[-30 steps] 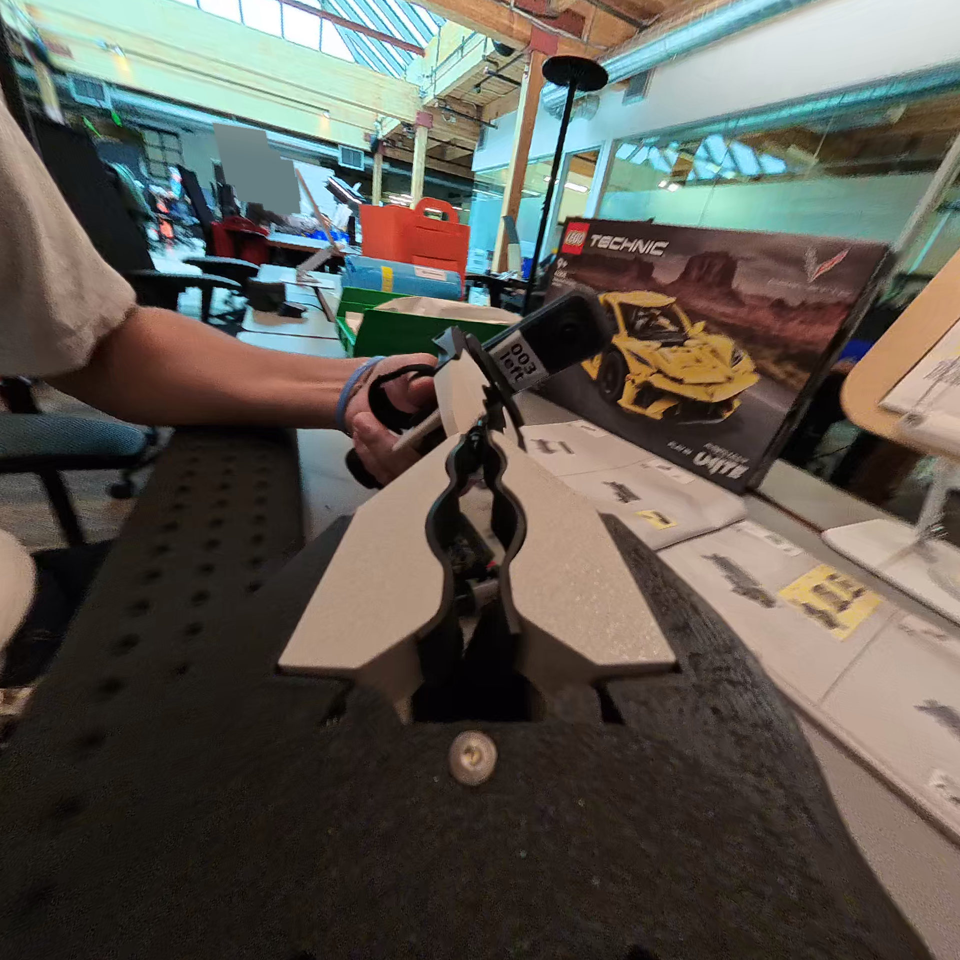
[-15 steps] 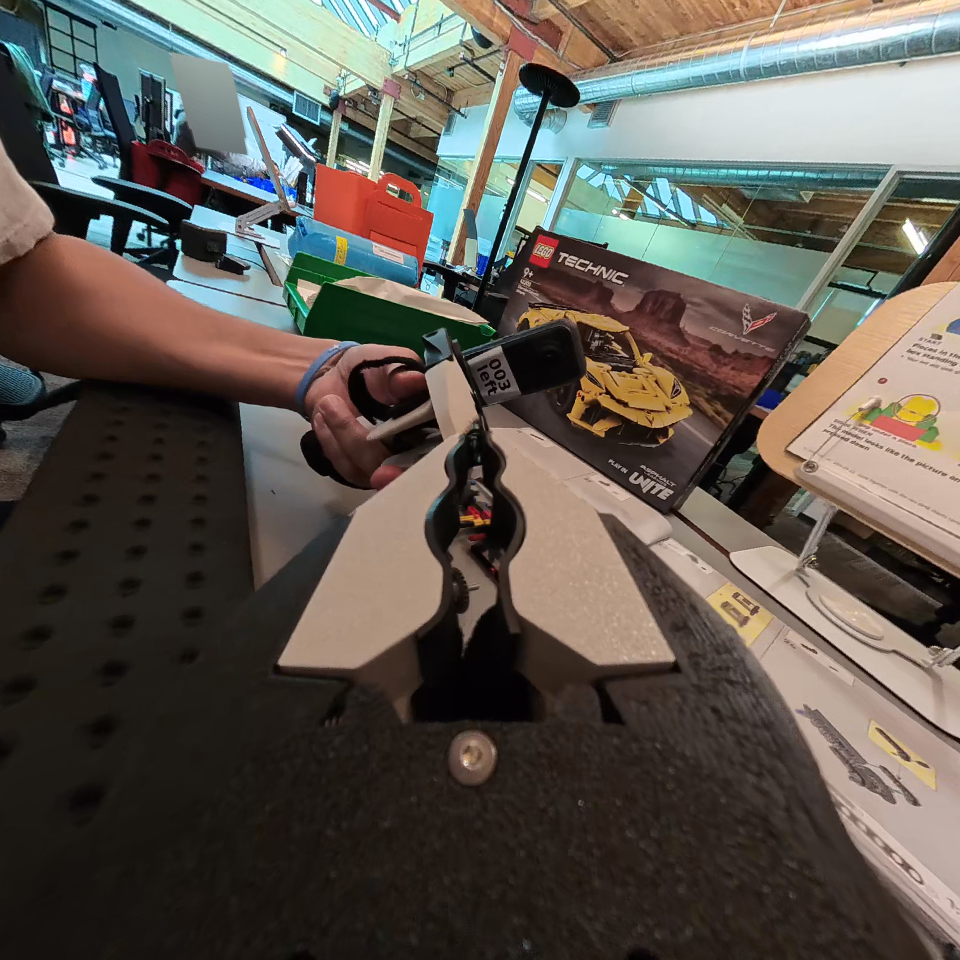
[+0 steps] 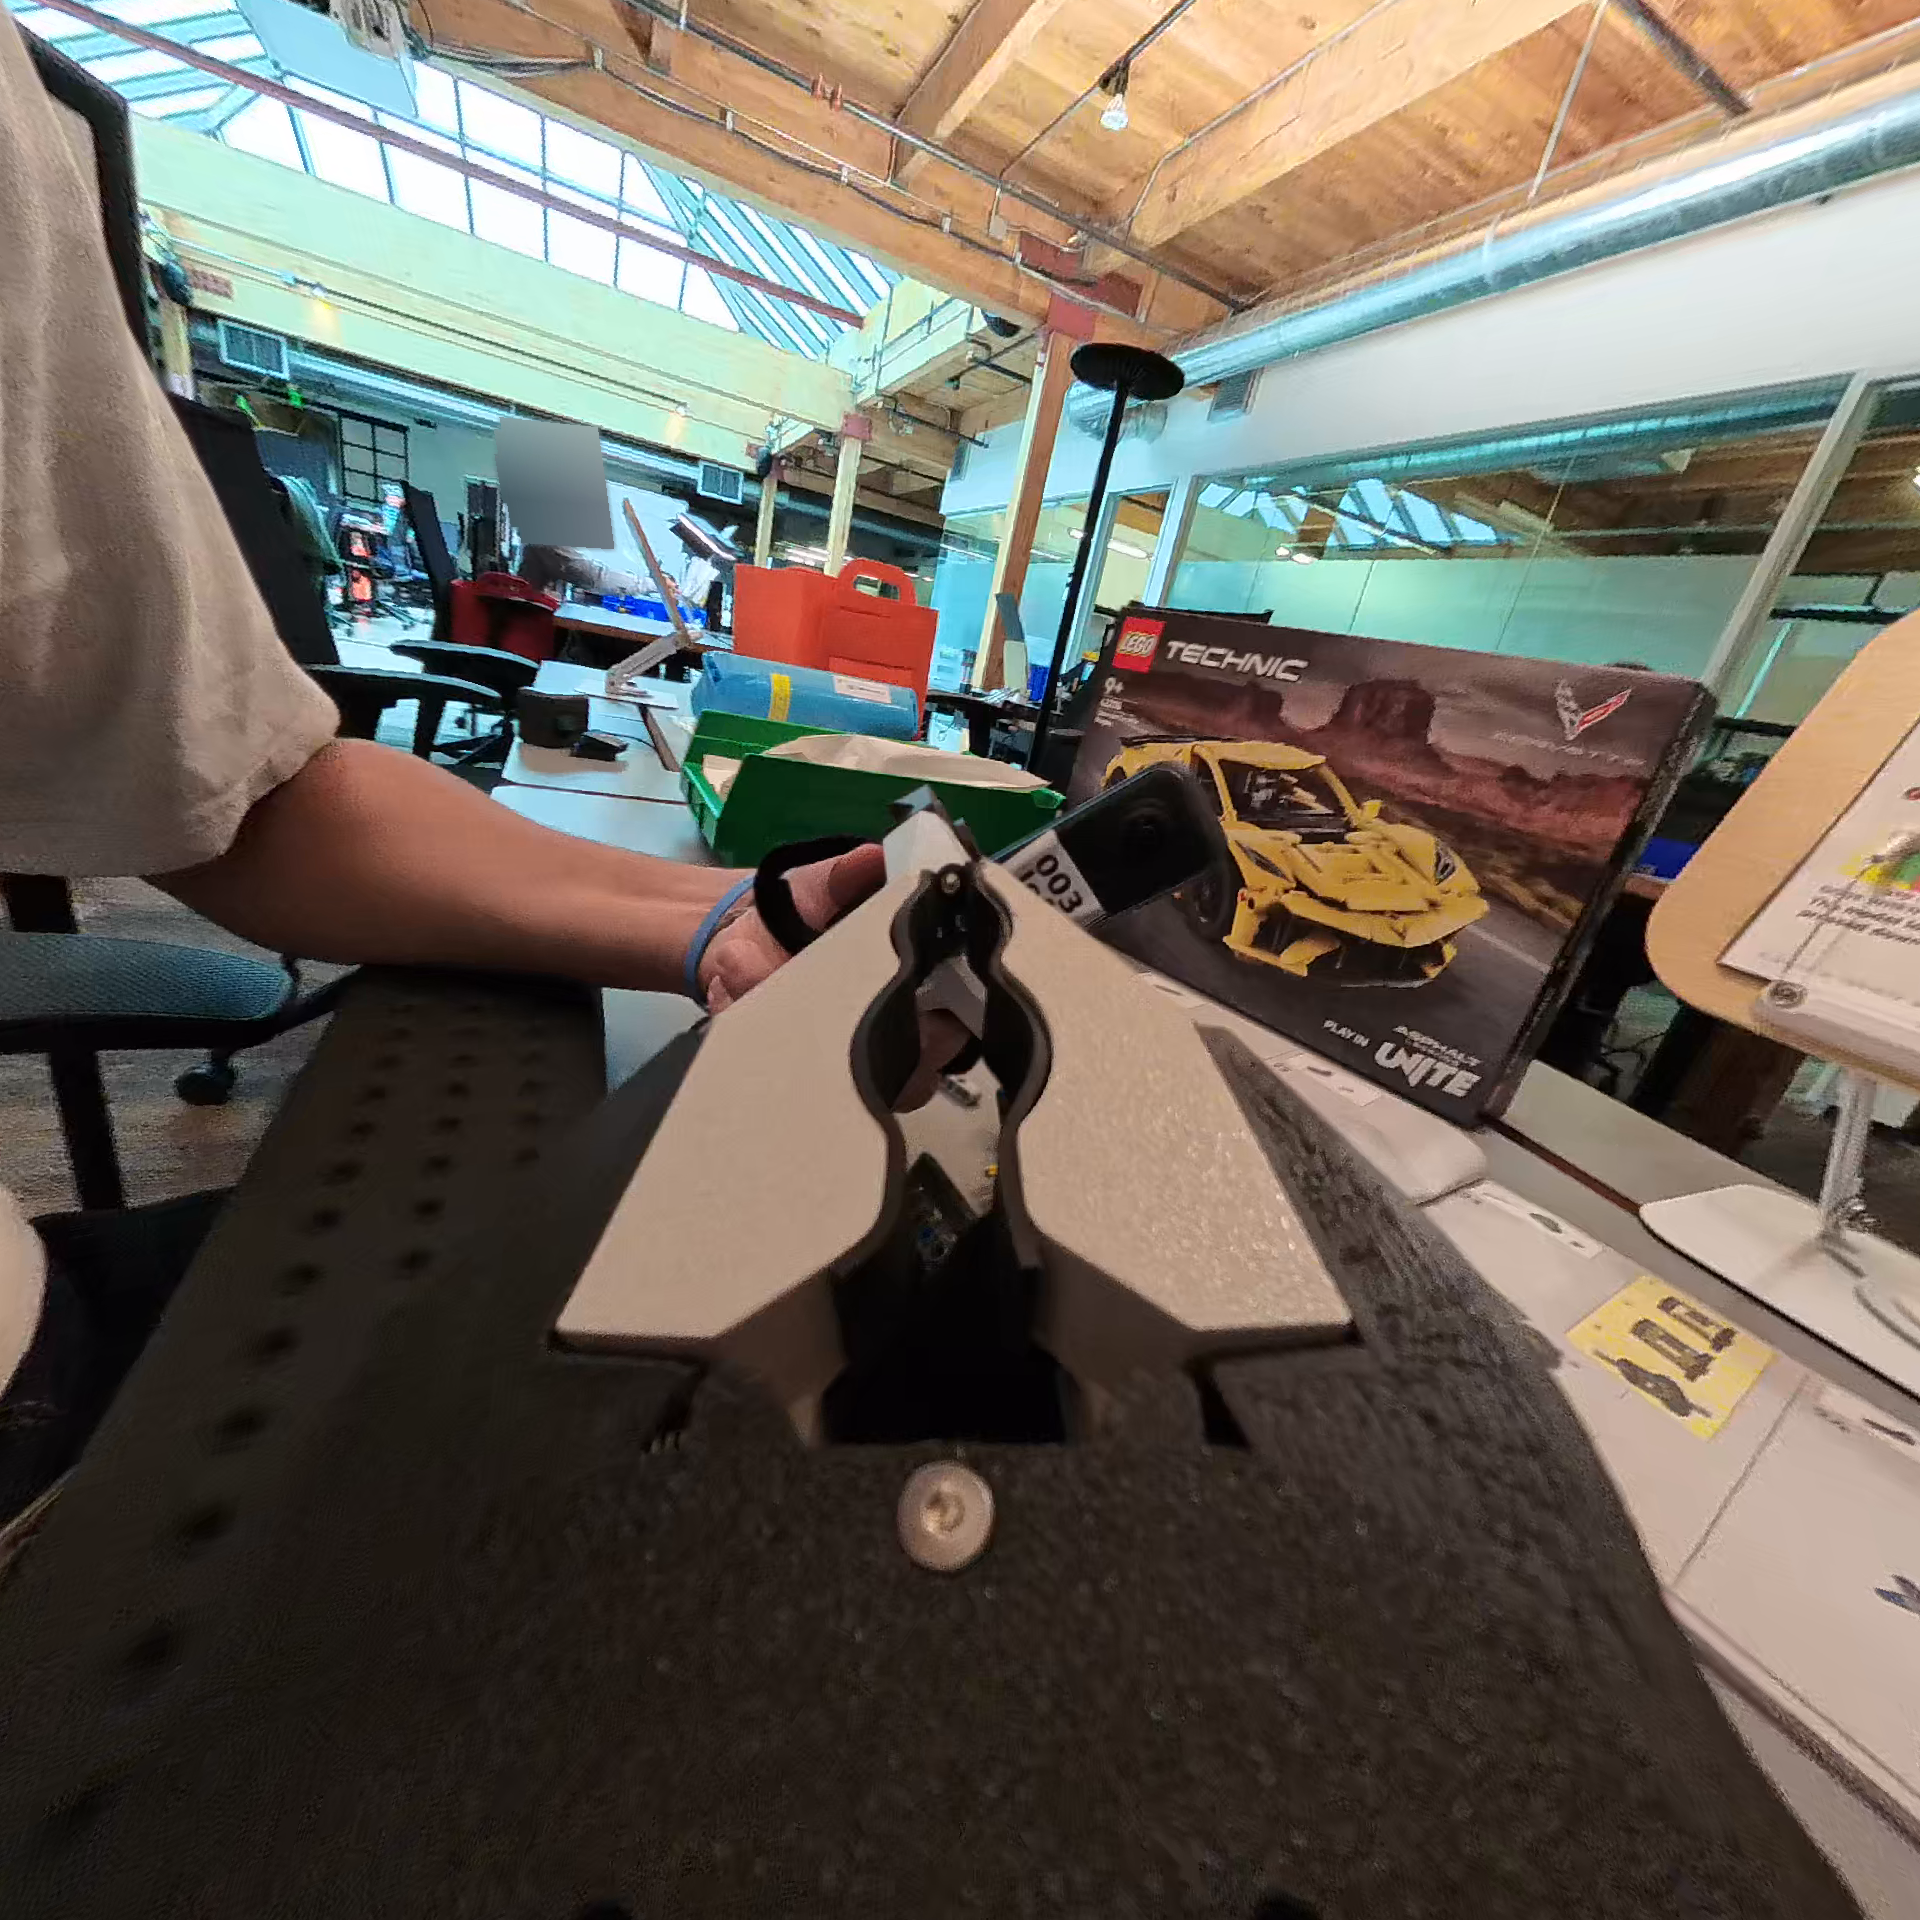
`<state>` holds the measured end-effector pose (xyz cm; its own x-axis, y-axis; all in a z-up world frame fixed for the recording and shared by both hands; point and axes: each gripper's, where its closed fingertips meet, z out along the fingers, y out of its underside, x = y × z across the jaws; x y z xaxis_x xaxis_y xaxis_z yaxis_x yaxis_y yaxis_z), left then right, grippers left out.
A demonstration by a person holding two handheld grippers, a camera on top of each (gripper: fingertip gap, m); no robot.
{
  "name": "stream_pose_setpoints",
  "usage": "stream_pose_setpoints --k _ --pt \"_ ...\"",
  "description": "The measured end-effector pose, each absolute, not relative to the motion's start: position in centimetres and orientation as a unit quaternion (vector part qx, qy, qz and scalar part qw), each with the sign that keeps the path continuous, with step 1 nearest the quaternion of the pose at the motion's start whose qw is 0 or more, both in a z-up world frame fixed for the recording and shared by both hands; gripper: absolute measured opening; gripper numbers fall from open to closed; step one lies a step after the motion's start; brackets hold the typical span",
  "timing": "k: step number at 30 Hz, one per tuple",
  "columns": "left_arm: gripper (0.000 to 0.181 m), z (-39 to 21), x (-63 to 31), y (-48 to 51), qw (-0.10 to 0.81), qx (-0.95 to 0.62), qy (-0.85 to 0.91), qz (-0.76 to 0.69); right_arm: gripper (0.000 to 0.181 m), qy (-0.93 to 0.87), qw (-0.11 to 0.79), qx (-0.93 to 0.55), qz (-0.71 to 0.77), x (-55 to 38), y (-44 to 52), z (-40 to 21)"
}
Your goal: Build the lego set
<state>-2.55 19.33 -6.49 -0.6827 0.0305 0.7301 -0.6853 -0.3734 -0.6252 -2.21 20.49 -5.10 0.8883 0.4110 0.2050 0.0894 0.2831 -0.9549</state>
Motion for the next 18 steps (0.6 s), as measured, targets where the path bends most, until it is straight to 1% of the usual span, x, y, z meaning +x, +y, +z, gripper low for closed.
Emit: stream_pose_setpoints --k 8,12,18 --pt "0.006 -6.1 -2.3 19.5 0.258 0.320 -0.475 0.778 0.004 -0.222 0.781 -0.584 0.032 -2.0 20.8 -4.8" --pt "0.006 -6.5 -2.2 19.7 0.263 0.331 -0.473 0.773 0.004 -0.223 0.773 -0.594 0.022 -1.7 21.0 -5.2" --pt "0.006 -8.2 -1.8 20.0 0.200 0.361 -0.542 0.732 0.004 -0.222 0.741 -0.631 0.063 -1.5 21.2 -6.9"
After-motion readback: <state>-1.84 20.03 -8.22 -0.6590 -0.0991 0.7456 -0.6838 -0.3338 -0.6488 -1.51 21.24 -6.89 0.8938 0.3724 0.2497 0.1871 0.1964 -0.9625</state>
